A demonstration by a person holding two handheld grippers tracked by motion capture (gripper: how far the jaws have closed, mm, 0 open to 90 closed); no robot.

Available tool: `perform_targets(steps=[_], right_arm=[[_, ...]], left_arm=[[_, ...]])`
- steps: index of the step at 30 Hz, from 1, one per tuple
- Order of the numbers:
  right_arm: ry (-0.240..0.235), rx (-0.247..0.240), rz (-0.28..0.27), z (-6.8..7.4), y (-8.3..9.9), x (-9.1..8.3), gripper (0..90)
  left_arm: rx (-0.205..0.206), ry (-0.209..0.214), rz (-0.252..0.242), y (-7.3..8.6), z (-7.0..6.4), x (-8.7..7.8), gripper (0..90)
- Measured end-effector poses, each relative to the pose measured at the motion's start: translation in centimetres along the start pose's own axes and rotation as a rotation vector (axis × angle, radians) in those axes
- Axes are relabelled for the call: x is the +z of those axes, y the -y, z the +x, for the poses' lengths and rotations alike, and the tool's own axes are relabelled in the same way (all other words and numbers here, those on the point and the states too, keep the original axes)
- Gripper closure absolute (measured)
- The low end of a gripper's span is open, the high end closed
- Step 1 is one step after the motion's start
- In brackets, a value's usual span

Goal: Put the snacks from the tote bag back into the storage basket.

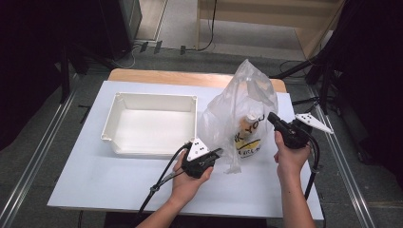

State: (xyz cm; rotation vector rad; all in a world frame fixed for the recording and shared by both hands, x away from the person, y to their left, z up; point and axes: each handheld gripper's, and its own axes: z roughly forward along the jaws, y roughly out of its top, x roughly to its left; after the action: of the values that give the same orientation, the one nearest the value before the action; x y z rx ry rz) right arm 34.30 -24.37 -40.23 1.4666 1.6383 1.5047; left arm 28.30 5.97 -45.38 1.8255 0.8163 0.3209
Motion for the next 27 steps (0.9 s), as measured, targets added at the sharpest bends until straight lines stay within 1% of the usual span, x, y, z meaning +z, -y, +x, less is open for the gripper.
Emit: perform_targets(steps=[2,3,4,5,6,7,9,10,12,14,16,17,18,19,20,21,22,23,24,25,26,27], right_arm=[[-0.047,0.015,-0.033,-0.2,-0.2,-0.4,76.7],[-0.077,0.013,-0.056,-0.1,-0.4,-0.7,71.2],[-0.102,0.001,-0.081,0.1,-0.6,-1.1,65.3],[-0.112,-0.022,-0.108,0.4,-0.7,-1.3,58.6],[-0.094,-0.039,-0.127,0.7,-0.7,-1.5,51.9],[-0.073,-0.049,-0.133,0.9,-0.8,-1.6,46.1],[-0.061,-0.048,-0.140,1.1,-1.0,-1.7,34.6],[-0.051,-0.042,-0.143,1.1,-1.1,-1.6,30.2],[-0.042,-0.045,-0.140,1.2,-1.2,-1.5,22.9],[-0.047,-0.054,-0.132,1.4,-1.3,-1.2,22.4],[-0.056,-0.064,-0.116,1.4,-1.2,-0.8,24.1],[-0.066,-0.068,-0.108,1.5,-1.1,-0.7,27.8],[-0.081,-0.073,-0.098,1.6,-1.0,-0.5,36.1],[-0.089,-0.081,-0.090,1.7,-0.9,-0.4,46.4],[-0.090,-0.090,-0.081,1.8,-0.8,-0.3,55.1],[-0.088,-0.094,-0.066,1.8,-0.8,-0.2,55.1],[-0.088,-0.094,-0.055,1.8,-0.7,-0.2,70.0],[-0.086,-0.097,-0.048,1.6,-0.6,-0.1,77.3],[-0.079,-0.080,-0.040,1.5,-0.5,-0.1,83.2],[-0.079,-0.080,-0.040,1.5,-0.5,-0.1,83.2],[-0.046,-0.075,-0.019,1.2,-0.2,0.0,90.0],[-0.028,-0.076,-0.008,1.0,-0.1,0.0,90.0]], left_arm=[[0.004,-0.003,-0.013,0.5,-0.1,0.2,90.0],[0.005,0.000,-0.018,0.7,0.0,0.2,90.0],[0.004,-0.003,-0.026,0.9,0.0,0.3,90.0],[0.004,-0.003,-0.042,0.9,0.0,0.2,90.0],[0.004,0.004,-0.058,0.8,0.0,0.0,90.0],[0.009,0.010,-0.072,0.8,0.0,-0.2,90.0],[0.006,0.009,-0.072,1.1,0.1,-0.2,90.0],[0.001,0.018,-0.076,1.1,0.1,-0.3,89.9],[-0.001,0.027,-0.085,1.3,0.1,-0.5,89.7],[-0.004,0.030,-0.081,1.3,0.1,-0.5,89.6],[-0.011,0.029,-0.080,1.4,0.2,-0.5,89.7],[-0.010,0.025,-0.077,1.4,0.2,-0.5,89.6],[-0.009,0.021,-0.081,1.4,0.2,-0.6,89.6],[-0.006,0.018,-0.083,1.4,0.2,-0.6,89.6],[-0.002,0.019,-0.085,1.5,0.1,-0.6,89.5],[-0.002,0.019,-0.085,1.5,0.1,-0.6,89.5],[0.003,0.018,-0.082,1.5,0.0,-0.7,89.5],[0.002,0.018,-0.081,1.5,0.0,-0.7,89.4],[0.003,0.019,-0.080,1.5,0.1,-0.7,89.3],[0.003,0.019,-0.080,1.5,0.1,-0.7,89.2],[0.001,0.018,-0.076,1.5,0.1,-0.7,89.0],[-0.001,0.020,-0.077,1.5,0.1,-0.7,88.7]])
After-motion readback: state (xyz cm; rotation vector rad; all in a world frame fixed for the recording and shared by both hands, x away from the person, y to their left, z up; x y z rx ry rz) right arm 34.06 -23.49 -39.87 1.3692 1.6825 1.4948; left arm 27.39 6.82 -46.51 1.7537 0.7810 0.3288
